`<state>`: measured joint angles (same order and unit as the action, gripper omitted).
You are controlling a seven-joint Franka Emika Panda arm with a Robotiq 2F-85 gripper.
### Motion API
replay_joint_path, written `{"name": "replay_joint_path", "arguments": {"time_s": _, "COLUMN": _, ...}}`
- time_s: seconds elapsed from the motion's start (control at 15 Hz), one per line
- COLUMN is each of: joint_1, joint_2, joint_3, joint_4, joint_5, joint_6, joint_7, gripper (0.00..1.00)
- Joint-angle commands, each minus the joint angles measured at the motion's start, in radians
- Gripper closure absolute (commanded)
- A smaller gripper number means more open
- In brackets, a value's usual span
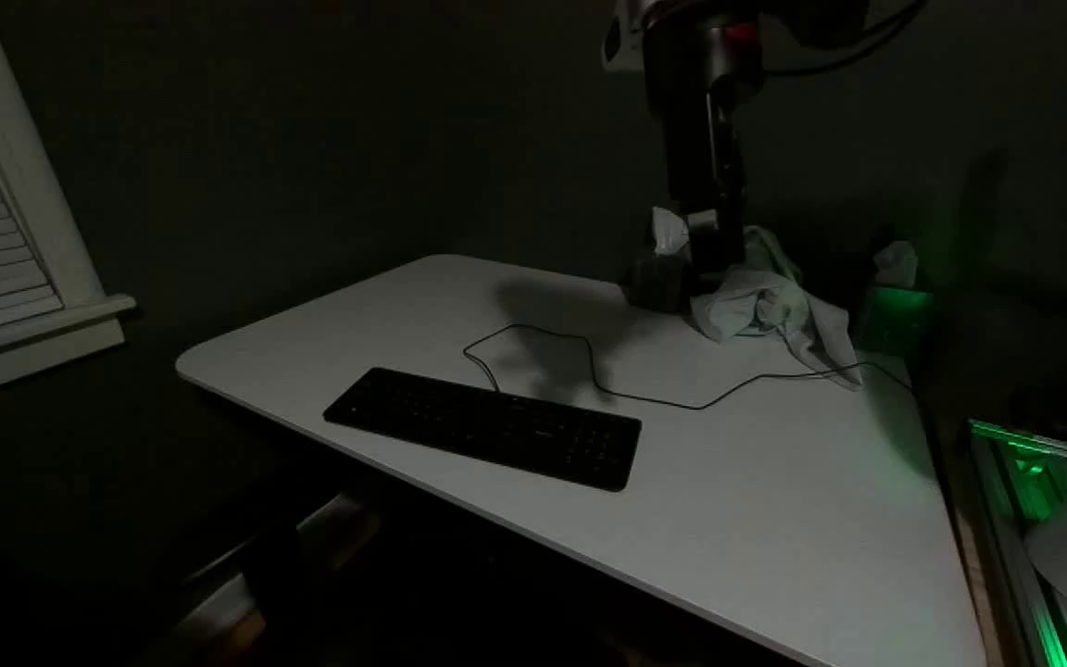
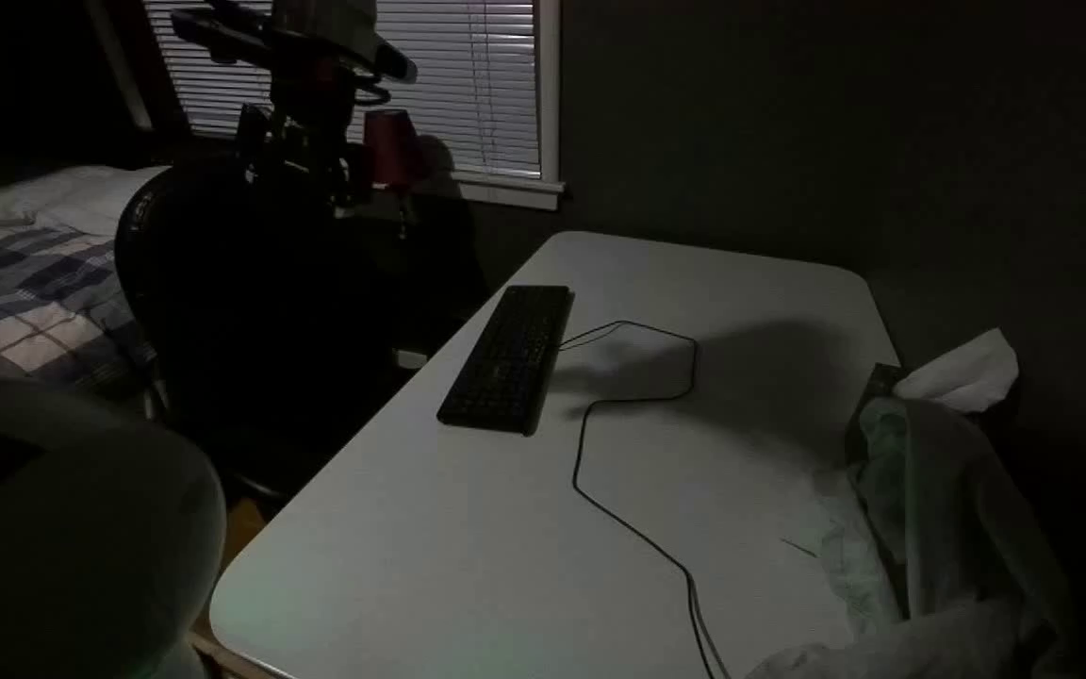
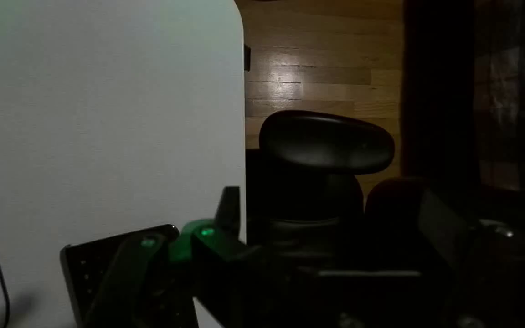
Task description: Push the black chair underneath the table.
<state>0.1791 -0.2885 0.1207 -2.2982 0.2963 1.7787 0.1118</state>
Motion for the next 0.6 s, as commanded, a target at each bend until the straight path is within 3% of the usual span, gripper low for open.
{"name": "replay_joint_path", "arguments": {"time_s": 0.0, "joint_1": -0.013, "joint_2": 0.000, "joint_3": 0.011, "joint_4": 0.001, "joint_5": 0.003, "joint_6": -0.002, "joint_7": -0.003, "gripper": 0.00}}
{"name": "replay_joint_path", "arguments": {"time_s": 0.4, "joint_1": -0.013, "joint_2": 0.000, "joint_3": 0.011, "joint_4": 0.001, "joint_5": 0.003, "joint_6": -0.002, "joint_7": -0.003, "gripper": 0.00}}
{"name": "replay_joint_path", "arguments": {"time_s": 0.53, "joint_1": 0.011, "joint_2": 0.026, "joint_3": 0.047, "joint_4": 0.055, "joint_5": -0.044, "joint_6": 0.006, "joint_7": -0.020, "gripper": 0.00}}
